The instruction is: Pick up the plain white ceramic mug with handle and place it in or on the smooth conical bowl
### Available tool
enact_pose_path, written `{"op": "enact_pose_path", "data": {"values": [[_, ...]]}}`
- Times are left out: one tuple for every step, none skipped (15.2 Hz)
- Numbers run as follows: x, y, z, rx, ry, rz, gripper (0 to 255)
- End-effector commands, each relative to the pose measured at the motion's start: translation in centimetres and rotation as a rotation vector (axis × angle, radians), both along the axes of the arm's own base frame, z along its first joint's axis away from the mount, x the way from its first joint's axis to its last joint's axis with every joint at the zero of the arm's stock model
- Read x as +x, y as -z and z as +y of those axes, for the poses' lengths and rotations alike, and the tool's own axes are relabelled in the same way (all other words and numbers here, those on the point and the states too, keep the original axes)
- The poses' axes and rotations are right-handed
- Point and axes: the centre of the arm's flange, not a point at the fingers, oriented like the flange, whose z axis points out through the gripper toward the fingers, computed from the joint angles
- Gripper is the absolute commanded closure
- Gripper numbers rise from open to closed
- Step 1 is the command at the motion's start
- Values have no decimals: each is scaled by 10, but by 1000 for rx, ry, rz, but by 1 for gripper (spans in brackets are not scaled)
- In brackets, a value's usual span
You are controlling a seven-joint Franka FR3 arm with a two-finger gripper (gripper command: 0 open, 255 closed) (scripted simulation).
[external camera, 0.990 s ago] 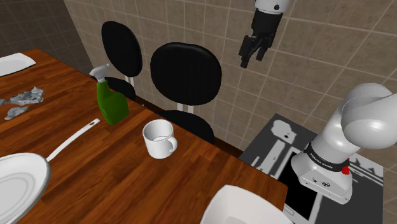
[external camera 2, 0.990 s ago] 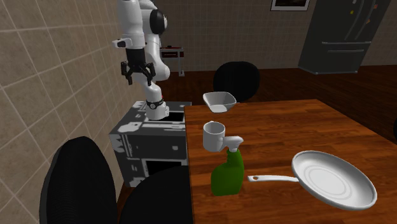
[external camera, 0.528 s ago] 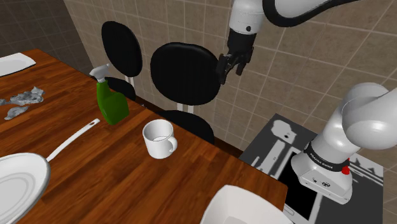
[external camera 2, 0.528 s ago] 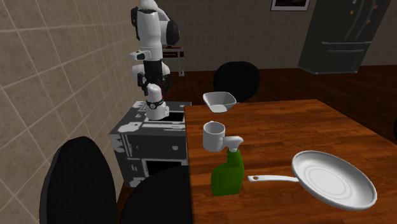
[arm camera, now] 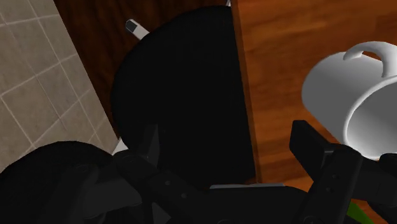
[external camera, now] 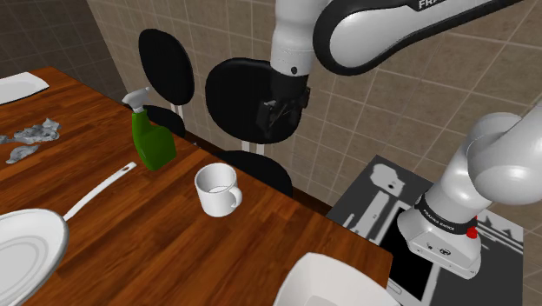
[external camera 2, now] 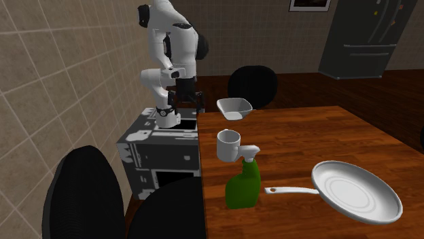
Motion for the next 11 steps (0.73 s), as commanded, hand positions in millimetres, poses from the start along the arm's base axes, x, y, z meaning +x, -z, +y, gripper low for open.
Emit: {"op": "enact_pose_path", "data": {"values": [[8, 13, 22, 2, -7, -3, 0], [11, 18, 33, 2, -10, -4, 0], [15, 24, 45, 2, -14, -5, 0], [18, 29, 56, 2, -17, -6, 0], [22, 35, 68, 3, -21, -8, 0], [25, 40, 79, 3, -24, -9, 0], [28, 46, 90, 3, -28, -10, 0], [32, 51, 102, 3, -31, -12, 0], [35, 57, 113, 3, -35, -13, 0], [38, 62, 125, 4, -39, -14, 0], [41, 66, 133, 4, -41, -15, 0]]}}
